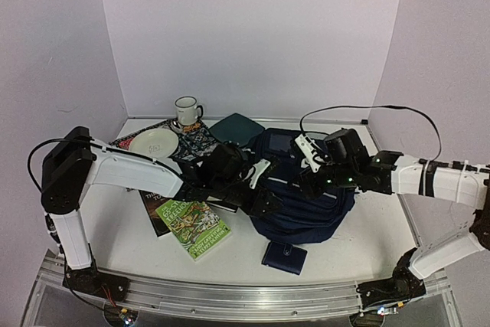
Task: Pack the student bag
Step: Adjust the student bag at the center of the board.
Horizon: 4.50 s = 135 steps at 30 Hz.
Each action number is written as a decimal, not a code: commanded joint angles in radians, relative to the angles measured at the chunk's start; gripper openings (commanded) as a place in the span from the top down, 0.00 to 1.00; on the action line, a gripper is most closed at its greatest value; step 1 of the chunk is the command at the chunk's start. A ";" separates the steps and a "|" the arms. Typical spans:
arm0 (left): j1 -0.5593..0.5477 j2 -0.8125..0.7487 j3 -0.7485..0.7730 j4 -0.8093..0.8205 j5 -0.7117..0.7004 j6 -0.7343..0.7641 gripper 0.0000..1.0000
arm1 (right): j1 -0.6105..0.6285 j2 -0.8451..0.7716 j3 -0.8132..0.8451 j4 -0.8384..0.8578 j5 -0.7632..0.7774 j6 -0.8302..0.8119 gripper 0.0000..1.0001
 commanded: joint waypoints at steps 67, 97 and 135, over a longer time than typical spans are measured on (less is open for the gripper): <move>0.167 0.171 0.146 -0.004 0.105 -0.305 0.56 | 0.155 0.153 0.071 -0.145 0.198 0.221 0.58; 0.199 0.130 0.136 -0.040 0.028 -0.270 0.48 | 0.153 0.283 0.109 -0.105 0.513 -0.019 0.59; 0.229 0.163 0.269 -0.144 0.057 -0.235 0.47 | 0.059 0.215 0.168 -0.146 0.387 -0.445 1.00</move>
